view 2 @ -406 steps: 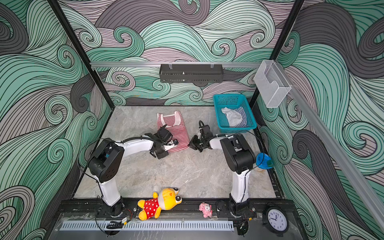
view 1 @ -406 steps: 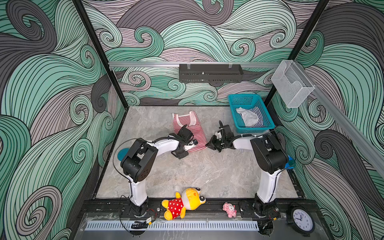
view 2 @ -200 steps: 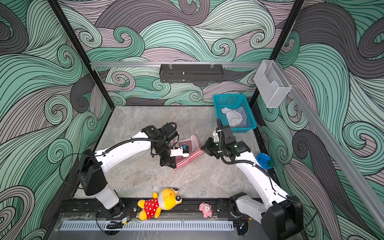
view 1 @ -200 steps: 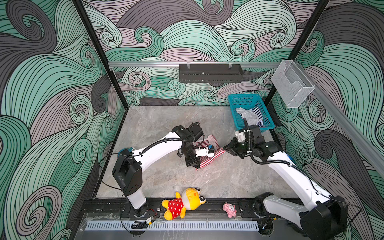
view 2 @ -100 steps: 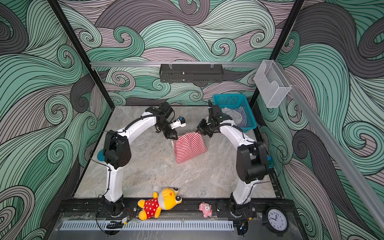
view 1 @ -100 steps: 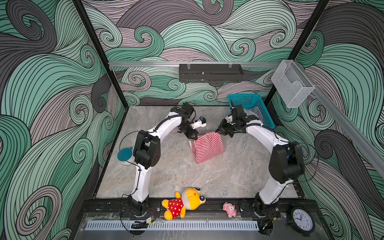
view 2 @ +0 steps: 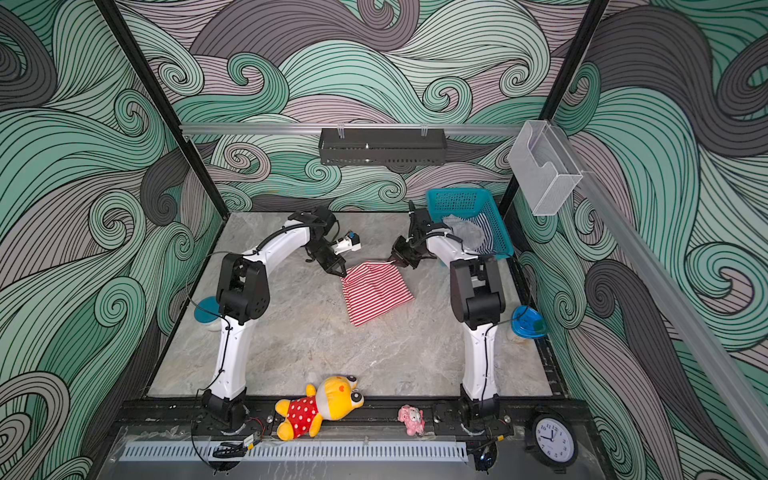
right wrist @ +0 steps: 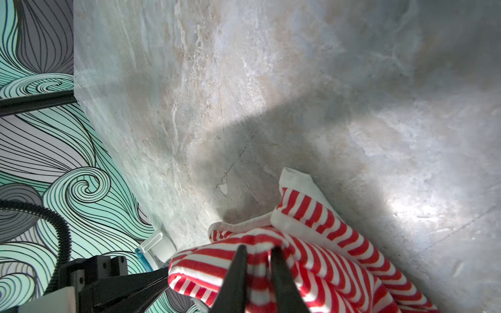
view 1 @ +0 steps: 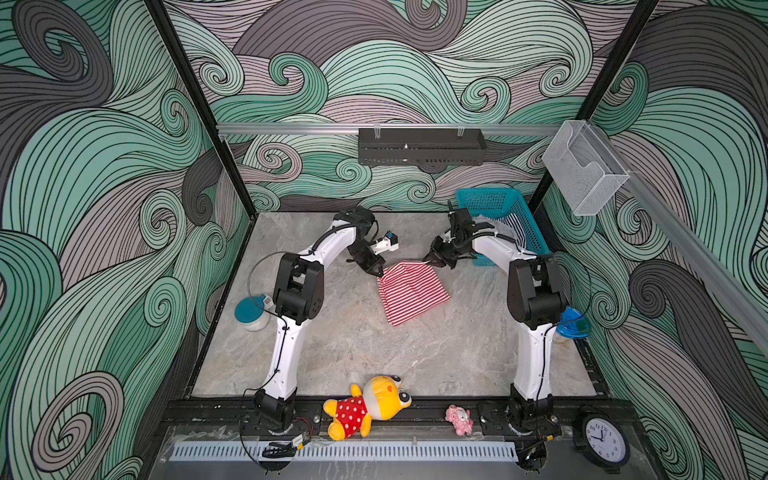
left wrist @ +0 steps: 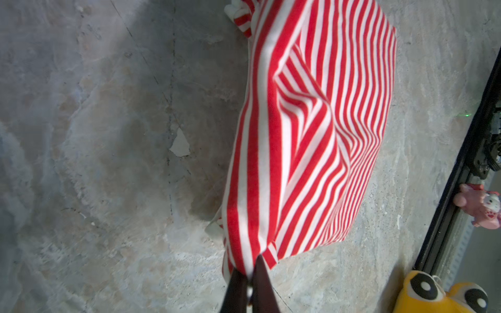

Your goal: Fold and stack the tank tops

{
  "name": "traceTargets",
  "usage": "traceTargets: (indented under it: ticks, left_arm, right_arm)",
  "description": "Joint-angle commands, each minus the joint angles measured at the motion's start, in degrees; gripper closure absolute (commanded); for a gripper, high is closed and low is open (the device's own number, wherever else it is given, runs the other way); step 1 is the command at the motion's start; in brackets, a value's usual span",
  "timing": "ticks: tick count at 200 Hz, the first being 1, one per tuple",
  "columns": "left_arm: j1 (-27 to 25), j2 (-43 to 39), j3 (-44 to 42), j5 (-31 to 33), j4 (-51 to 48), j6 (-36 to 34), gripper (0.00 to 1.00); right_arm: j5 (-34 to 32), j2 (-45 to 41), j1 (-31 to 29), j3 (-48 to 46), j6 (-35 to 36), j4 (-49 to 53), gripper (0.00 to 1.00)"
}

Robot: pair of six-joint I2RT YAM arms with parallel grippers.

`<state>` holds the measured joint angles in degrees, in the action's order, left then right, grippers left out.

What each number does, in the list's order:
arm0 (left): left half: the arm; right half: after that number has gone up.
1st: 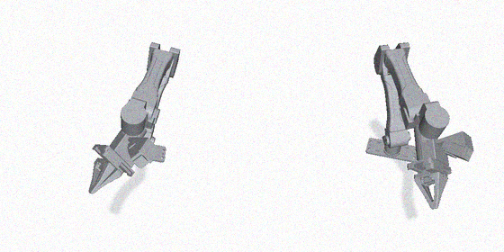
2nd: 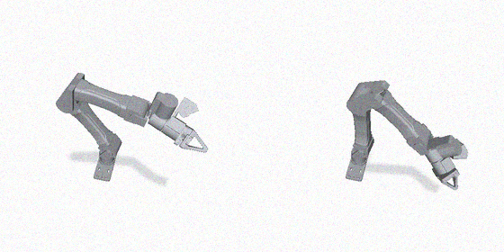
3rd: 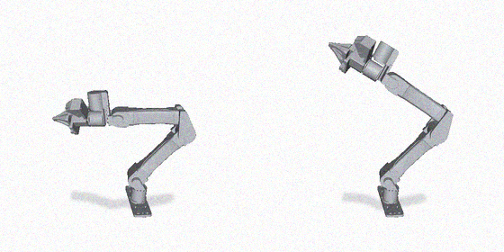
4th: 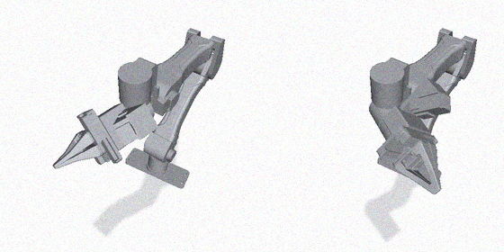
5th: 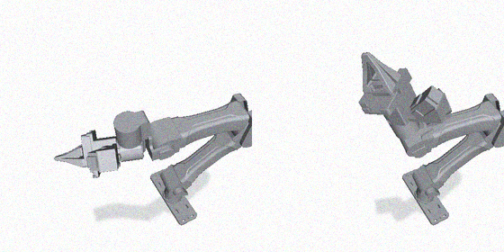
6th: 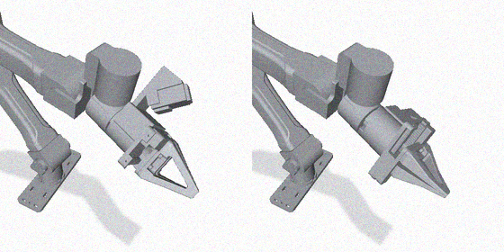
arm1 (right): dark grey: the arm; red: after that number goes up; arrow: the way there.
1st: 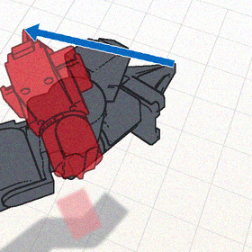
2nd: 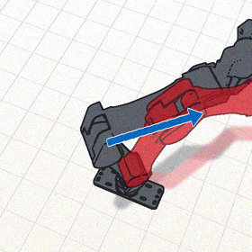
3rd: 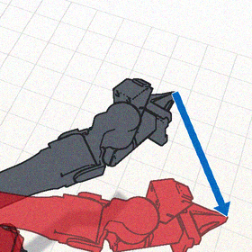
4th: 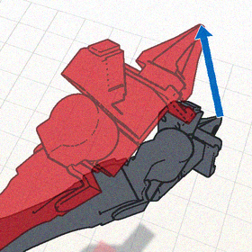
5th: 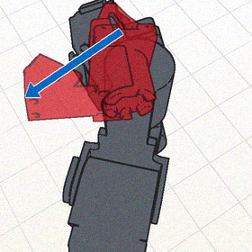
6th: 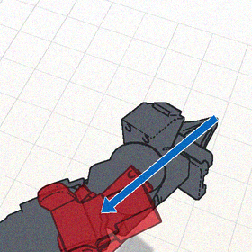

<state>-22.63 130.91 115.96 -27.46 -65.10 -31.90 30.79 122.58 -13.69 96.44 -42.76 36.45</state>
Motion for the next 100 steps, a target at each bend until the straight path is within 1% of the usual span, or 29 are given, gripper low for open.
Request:
traceTargets:
  ticks: [1, 16, 23, 32, 43, 54, 67, 71, 78, 92, 100]
  left_arm:
    - [-0.03, 3.04, 1.98, 1.04, -3.85, -0.80, 1.00]
    - [-0.07, 4.15, 2.55, 2.20, -4.33, -0.70, 0.99]
    - [-0.01, 4.71, 3.02, 3.06, -4.16, 0.12, 0.93]
    - [-0.04, 5.03, 3.63, 4.47, -3.87, 1.49, 0.82]
    - [0.07, 4.52, 3.39, 7.50, -2.06, 4.12, 0.78]
    - [0.45, 2.93, 1.56, 10.98, 2.07, 7.56, 0.76]
    - [0.58, 0.36, -0.93, 16.24, 6.43, 10.98, 0.75]
    - [0.55, -0.46, -1.74, 18.22, 7.89, 12.08, 0.75]
    - [0.60, -2.07, -3.23, 19.83, 9.71, 13.12, 0.74]
    - [0.41, -5.22, -5.91, 19.37, 12.03, 13.83, 0.74]
    - [0.18, -7.23, -7.59, 17.74, 13.06, 13.88, 0.74]
  right_arm:
    - [0.04, 1.06, 0.39, 2.05, 1.33, 1.52, 0.65]
    - [-0.40, 0.64, 0.33, 2.05, 1.84, 1.08, 0.54]
    - [-0.94, -0.06, 0.29, 1.81, 2.21, 1.04, 0.51]
    - [-1.50, -1.94, 0.10, 0.41, 2.56, 0.01, 0.46]
    - [-2.56, -4.61, -0.32, -1.77, 3.16, -0.85, 0.44]
    - [-3.17, -7.53, -0.93, -4.68, 3.21, -2.51, 0.44]
    - [-3.92, -10.03, -2.03, -7.06, 4.01, -3.16, 0.49]
    - [-4.23, -10.53, -2.41, -7.56, 4.23, -3.22, 0.51]
    - [-5.07, -11.15, -3.15, -8.24, 4.50, -3.28, 0.57]
    - [-5.60, -10.87, -4.24, -8.78, 5.18, -3.38, 0.70]
    - [-5.26, -9.97, -4.48, -8.67, 5.16, -3.50, 0.77]
